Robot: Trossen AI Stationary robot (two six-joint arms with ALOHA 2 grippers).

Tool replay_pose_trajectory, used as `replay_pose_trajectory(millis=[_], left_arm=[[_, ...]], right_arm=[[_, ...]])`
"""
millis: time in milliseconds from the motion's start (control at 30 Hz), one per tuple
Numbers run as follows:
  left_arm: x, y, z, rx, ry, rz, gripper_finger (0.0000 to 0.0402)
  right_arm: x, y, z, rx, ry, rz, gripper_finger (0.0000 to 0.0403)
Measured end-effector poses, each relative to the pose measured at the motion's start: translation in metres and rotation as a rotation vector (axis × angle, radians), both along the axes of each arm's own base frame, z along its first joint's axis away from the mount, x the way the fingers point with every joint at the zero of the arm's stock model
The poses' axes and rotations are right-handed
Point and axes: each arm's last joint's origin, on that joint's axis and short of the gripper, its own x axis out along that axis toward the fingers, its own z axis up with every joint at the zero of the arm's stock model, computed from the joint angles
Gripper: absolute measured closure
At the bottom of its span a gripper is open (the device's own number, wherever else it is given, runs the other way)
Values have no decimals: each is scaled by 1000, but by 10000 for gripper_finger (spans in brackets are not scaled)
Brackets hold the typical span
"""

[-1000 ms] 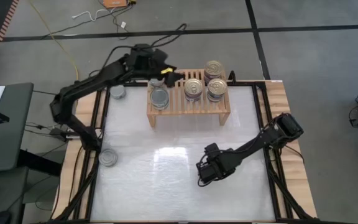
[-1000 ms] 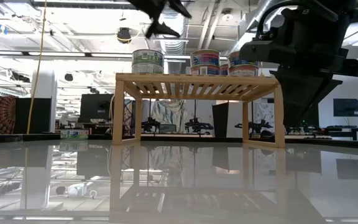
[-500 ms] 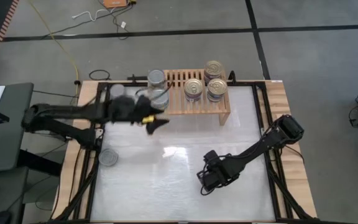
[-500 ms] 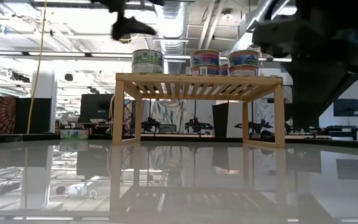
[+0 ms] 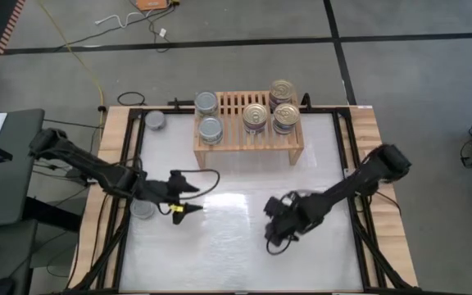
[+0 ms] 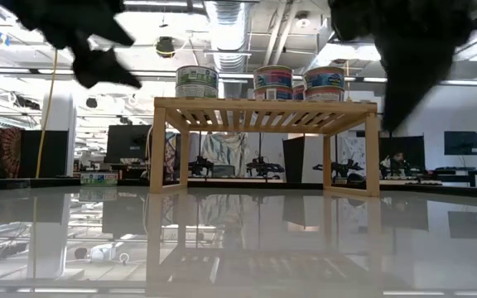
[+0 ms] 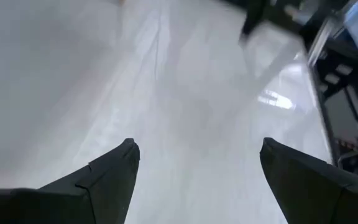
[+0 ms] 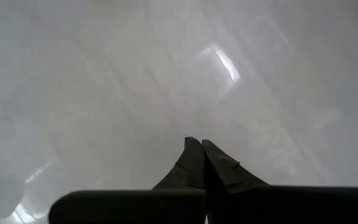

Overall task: Stack canned seafood by type on shelf
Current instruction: Stack the blue-pink tuna can on top of the other blue-pink tuna can on the shelf

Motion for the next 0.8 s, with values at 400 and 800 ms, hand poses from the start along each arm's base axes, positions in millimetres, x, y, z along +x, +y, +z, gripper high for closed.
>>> replay_pose_trajectory(millis=[400, 800], left_arm=[[-15, -15, -37, 28, -93, -111, 81], [-24, -2, -65, 95, -88, -123, 81]], right_arm=[[-50, -89, 136, -60, -404, 99, 387], [12, -136, 172, -234, -111, 300, 391]])
